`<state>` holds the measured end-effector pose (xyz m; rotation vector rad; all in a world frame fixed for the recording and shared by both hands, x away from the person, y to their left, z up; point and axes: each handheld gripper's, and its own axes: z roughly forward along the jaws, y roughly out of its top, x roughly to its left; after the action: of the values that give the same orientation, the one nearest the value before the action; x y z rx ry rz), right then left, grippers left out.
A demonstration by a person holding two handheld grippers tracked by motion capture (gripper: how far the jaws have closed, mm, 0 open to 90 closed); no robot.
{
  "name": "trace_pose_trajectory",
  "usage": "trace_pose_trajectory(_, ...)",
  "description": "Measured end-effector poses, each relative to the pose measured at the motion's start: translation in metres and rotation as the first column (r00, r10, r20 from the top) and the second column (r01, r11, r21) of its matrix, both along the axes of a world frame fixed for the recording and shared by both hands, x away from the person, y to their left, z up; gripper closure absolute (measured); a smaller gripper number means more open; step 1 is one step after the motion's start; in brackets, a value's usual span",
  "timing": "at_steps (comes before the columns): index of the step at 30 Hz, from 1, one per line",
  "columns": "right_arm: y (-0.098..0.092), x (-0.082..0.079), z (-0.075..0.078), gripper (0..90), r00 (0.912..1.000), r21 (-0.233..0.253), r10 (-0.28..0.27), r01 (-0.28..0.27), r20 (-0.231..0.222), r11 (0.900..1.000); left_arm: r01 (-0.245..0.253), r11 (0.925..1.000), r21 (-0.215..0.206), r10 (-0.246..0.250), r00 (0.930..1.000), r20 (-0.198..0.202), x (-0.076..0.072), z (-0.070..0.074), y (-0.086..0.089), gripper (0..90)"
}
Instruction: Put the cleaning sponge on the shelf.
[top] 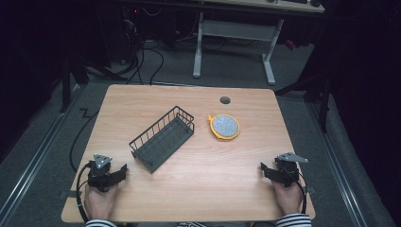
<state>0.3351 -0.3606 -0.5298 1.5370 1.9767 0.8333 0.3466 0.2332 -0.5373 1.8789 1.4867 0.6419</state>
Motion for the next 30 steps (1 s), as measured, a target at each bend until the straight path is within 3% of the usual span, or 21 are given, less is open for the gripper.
trace_pose_trajectory(13, 0.000, 0.000, 0.000, 32.4, 1.0000, 0.000, 0.003, -0.003, -0.001, 1.000, 0.011, 0.9999, -0.002, -0.011, 0.9999, 0.000, 0.000, 0.000, 0.000, 29.0)
trace_pose_trajectory(17, 0.000, 0.000, 0.000, 32.1, 1.0000, -0.002, 0.010, -0.010, -0.001, 1.000, -0.001, 0.9990, -0.045, 0.000, 1.0000, -0.005, -0.002, 0.001, 0.000, 32.3)
trace_pose_trajectory(19, 0.000, 0.000, 0.000, 31.9, 0.9999, 0.000, 0.011, -0.011, -0.003, 1.000, -0.004, 0.9962, -0.087, 0.002, 0.9998, -0.021, -0.006, 0.004, -0.001, 34.6)
trace_pose_trajectory(23, 0.001, 0.000, 0.000, 31.7, 0.9999, 0.000, 0.015, -0.015, -0.003, 1.000, 0.003, 0.9970, -0.078, -0.005, 0.9998, -0.019, -0.012, 0.008, -0.004, 36.1)
trace_pose_trajectory(30, 0.001, 0.000, 0.000, 31.4, 0.9998, 0.001, 0.022, -0.022, -0.003, 1.000, -0.012, 0.9907, -0.136, 0.013, 0.9999, 0.004, -0.027, 0.042, -0.006, 36.1)
